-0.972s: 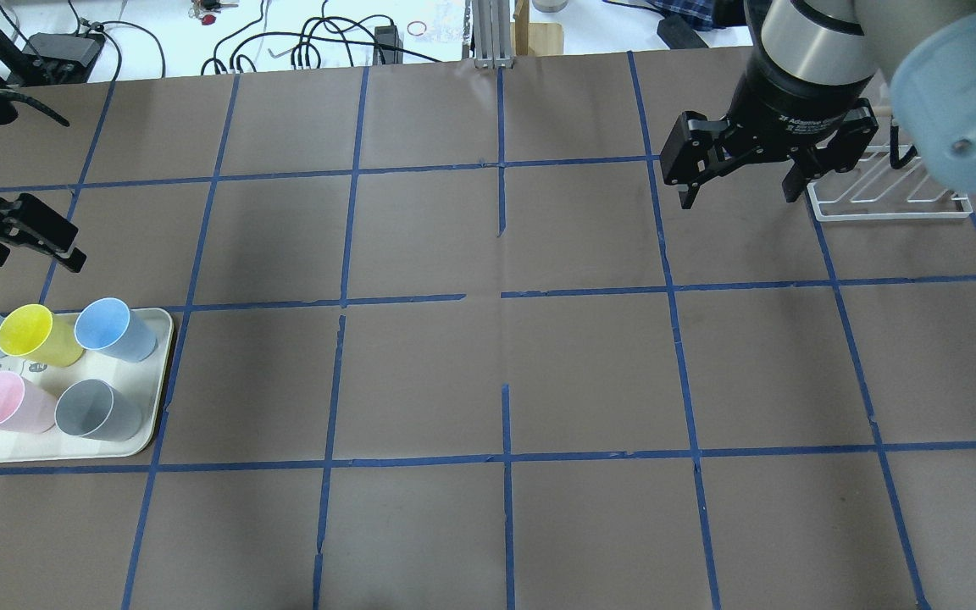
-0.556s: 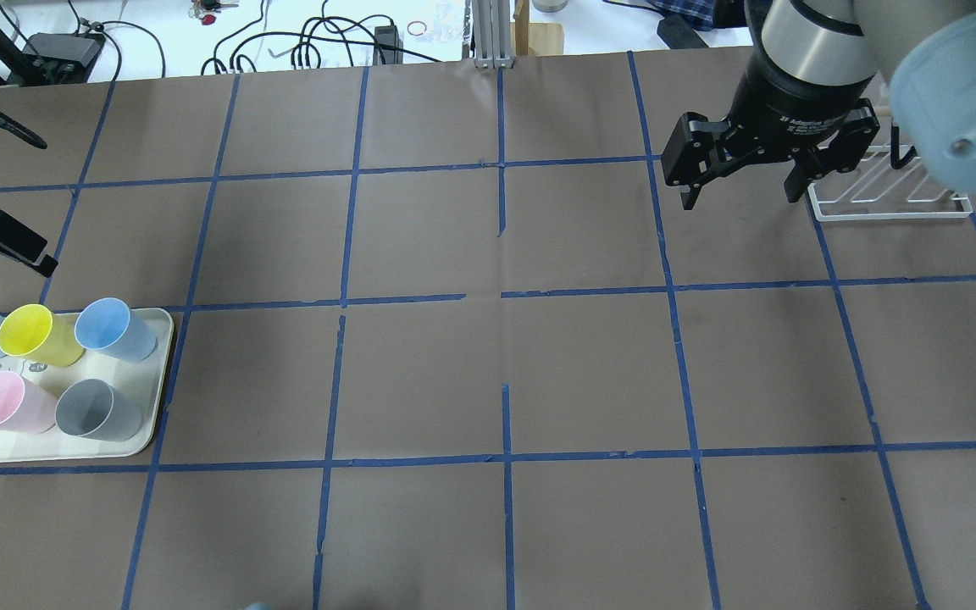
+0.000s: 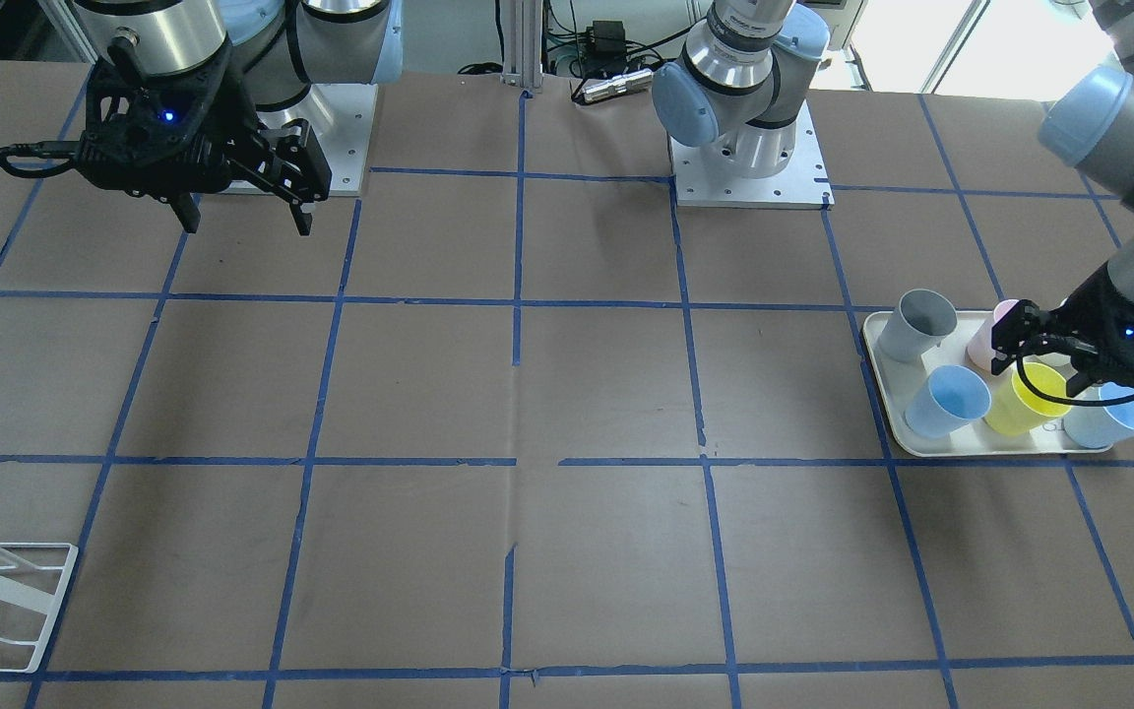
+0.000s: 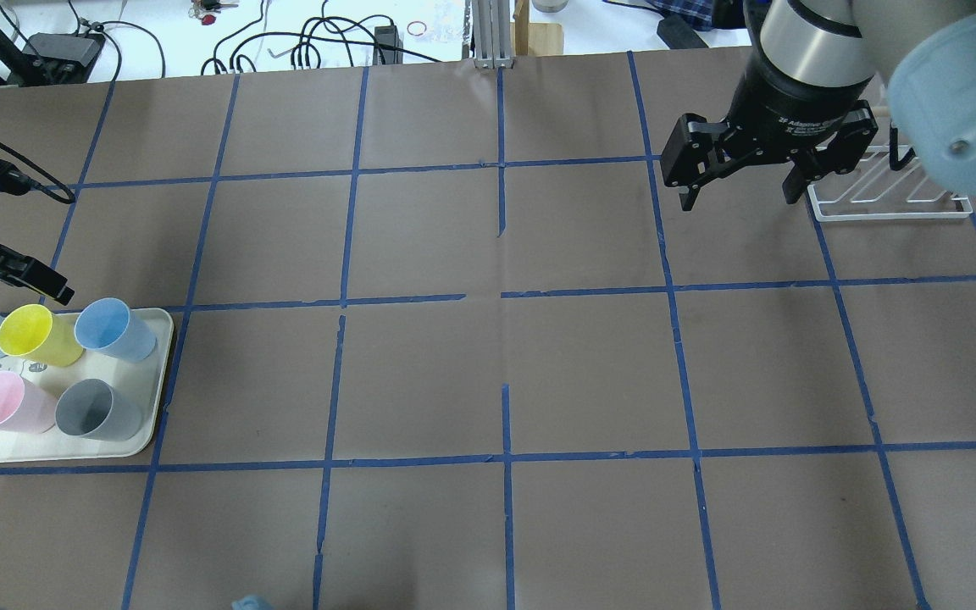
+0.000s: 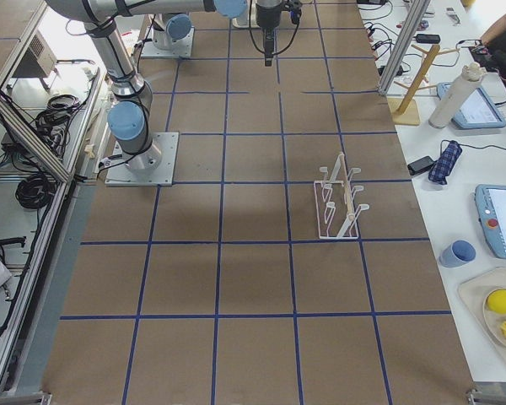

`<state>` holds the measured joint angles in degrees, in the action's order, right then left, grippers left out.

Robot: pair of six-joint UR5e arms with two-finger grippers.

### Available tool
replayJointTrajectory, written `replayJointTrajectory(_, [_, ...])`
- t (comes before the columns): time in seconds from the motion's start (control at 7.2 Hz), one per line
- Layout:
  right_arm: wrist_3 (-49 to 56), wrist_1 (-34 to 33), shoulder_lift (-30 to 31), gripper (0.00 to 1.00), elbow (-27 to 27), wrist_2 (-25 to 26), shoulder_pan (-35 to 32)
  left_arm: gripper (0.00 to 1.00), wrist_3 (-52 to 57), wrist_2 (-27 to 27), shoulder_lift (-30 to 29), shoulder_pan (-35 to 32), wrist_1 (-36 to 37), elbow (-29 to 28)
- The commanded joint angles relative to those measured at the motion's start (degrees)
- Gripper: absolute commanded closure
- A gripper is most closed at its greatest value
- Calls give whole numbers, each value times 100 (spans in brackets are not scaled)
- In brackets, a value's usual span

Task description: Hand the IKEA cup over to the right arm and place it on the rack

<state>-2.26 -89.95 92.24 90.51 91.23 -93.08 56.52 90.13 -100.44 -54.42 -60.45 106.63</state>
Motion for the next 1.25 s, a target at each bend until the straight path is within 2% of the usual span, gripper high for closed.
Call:
replayJointTrajectory(0.0, [-3,4,-4,0,10,9,0,17,70,-47,-159,10,218,217])
replayJointTrajectory(0.14, [-3,-13,-4,0,19,-9,0,22,70,-13,-221,2,210,218])
replayJointTrajectory(0.97, [-12,30,57,0,10,-26,-26,22,149,5,-564,1,218,157])
replayJointTrajectory(1.11, [-12,30,57,0,10,-26,-26,25,149,5,-564,1,218,156])
